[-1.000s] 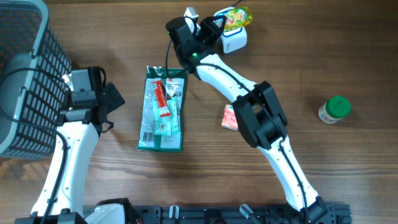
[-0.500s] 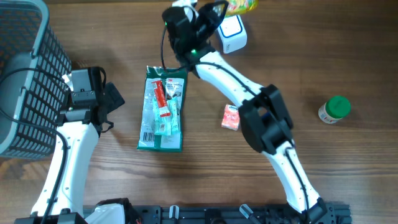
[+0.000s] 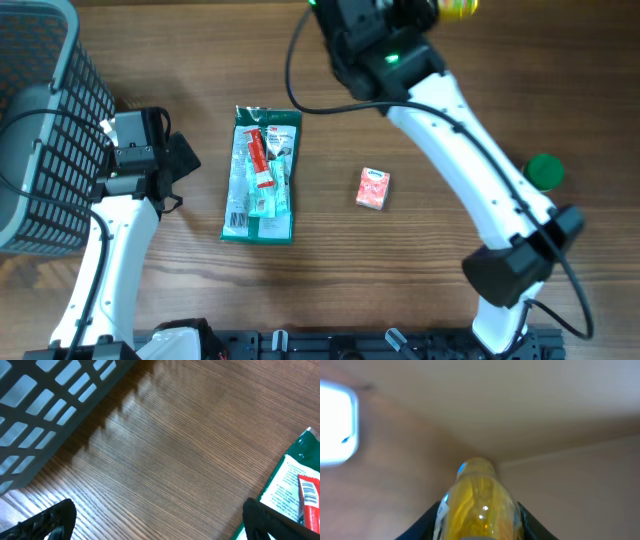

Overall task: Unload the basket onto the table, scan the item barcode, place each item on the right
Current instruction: 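Carry the oil bottle right and set it beside the can, then reach the right gripper down to the red tissue pack and grasp it, then lift the tissue pack and raise it toward the scanner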

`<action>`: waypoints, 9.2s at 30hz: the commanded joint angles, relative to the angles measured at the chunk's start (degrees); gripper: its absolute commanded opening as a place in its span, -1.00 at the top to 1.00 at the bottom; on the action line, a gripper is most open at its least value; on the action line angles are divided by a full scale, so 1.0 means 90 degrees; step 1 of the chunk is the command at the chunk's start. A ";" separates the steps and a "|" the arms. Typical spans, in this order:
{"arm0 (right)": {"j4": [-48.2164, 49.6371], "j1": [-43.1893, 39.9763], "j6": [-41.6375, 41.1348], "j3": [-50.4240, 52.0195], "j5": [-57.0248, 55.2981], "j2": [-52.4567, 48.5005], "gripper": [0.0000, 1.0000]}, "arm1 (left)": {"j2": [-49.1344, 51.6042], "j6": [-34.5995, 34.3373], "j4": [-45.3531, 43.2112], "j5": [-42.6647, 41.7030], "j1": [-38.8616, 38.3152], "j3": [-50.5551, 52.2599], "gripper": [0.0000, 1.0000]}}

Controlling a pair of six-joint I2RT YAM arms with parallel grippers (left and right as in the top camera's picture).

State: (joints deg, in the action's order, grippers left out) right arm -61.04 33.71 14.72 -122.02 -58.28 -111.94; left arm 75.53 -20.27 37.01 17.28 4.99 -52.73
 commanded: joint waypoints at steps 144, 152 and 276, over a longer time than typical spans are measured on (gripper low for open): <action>0.3398 -0.1409 -0.5707 0.7686 0.7771 0.1586 0.52 | 0.0036 0.0010 -0.0012 0.0015 0.0029 0.0027 -1.00; 0.3716 -0.1409 -0.6297 0.7895 0.7550 0.1460 0.52 | 0.0036 0.0010 -0.0012 0.0015 0.0029 0.0027 -1.00; 0.2895 -0.0481 0.0554 0.1494 0.2691 -0.1302 0.91 | 0.0036 0.0010 -0.0012 0.0015 0.0029 0.0027 -1.00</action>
State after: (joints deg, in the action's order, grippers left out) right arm -38.37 29.32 11.29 -107.74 -27.68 -120.31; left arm 75.55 -20.27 37.06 17.26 4.99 -52.71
